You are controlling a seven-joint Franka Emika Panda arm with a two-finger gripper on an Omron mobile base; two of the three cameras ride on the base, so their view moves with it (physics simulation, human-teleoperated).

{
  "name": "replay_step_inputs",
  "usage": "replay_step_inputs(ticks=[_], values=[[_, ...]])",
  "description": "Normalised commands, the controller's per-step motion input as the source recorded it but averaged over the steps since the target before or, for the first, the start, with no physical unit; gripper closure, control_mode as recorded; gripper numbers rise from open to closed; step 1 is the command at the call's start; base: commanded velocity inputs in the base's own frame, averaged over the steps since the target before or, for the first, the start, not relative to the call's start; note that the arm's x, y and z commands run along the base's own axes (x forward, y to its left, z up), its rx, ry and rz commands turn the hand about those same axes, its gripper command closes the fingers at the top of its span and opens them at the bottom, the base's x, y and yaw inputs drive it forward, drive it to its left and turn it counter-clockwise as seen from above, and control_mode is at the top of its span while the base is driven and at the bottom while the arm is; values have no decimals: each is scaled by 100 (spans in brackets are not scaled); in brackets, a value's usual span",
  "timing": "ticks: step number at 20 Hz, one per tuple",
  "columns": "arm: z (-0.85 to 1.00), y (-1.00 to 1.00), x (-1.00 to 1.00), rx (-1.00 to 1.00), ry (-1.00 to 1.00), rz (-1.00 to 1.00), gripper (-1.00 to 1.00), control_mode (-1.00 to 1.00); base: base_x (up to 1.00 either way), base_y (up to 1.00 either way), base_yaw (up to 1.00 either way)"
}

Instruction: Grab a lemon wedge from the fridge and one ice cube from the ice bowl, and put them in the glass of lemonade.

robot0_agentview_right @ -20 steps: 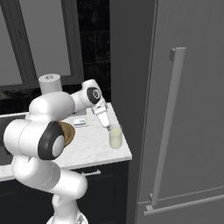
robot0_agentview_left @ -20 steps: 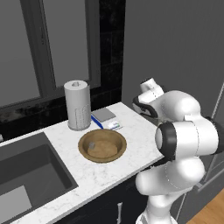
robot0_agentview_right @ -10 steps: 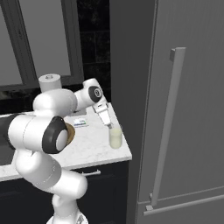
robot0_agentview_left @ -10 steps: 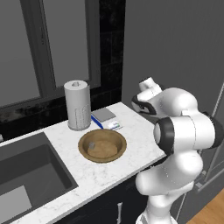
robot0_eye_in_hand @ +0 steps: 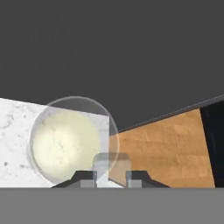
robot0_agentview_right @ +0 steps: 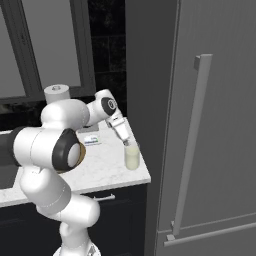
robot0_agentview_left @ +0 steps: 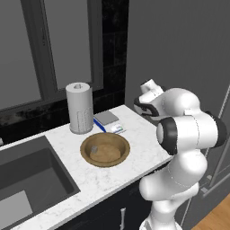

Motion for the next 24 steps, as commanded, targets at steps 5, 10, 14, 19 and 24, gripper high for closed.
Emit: replay_step_inputs(ticks=[5,10,14,19,24], values=[[-4,-9,0,0,5,11,100,-100,0,0,0],[-15,-11,9,0,0,6,100,-100,0,0,0],[-28,0,11,0,0,4,100,-100,0,0,0],[-15,0,6,0,0,1,100,-100,0,0,0],[-2,0,6,0,0,0,100,-100,0,0,0]])
